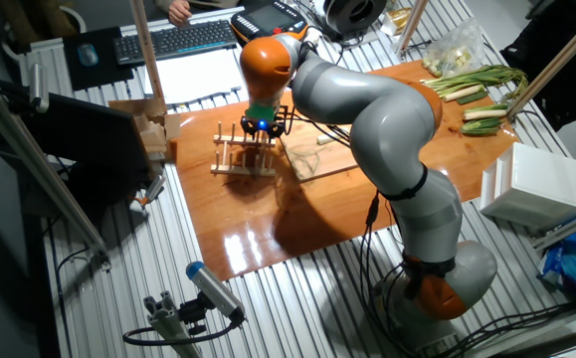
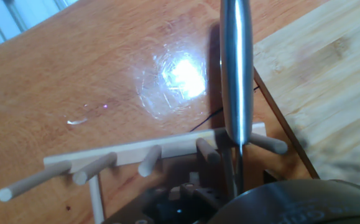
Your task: Chop the scallions
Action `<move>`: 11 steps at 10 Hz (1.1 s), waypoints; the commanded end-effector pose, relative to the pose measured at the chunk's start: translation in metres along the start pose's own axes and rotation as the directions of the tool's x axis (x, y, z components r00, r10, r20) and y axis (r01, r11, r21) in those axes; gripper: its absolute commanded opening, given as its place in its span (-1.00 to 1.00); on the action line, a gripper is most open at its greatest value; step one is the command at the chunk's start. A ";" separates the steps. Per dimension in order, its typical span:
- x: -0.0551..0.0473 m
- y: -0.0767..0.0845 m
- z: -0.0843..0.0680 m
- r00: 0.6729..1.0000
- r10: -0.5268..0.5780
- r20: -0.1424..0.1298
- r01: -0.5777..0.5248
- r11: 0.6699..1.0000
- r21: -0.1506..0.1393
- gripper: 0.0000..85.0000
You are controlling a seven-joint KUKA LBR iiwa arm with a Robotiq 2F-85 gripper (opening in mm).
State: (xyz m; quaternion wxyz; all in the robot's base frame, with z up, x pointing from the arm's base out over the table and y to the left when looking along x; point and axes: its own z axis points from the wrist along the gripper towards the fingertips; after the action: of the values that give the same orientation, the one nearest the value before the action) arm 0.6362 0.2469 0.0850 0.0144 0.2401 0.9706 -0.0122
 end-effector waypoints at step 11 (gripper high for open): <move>-0.008 -0.004 -0.021 0.996 -0.079 -0.036 0.079 0.997 0.007 -1.00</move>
State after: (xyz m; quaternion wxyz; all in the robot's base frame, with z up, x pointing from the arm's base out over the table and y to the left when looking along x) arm 0.6411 0.2402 0.1045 -0.0040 0.2012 0.9795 -0.0127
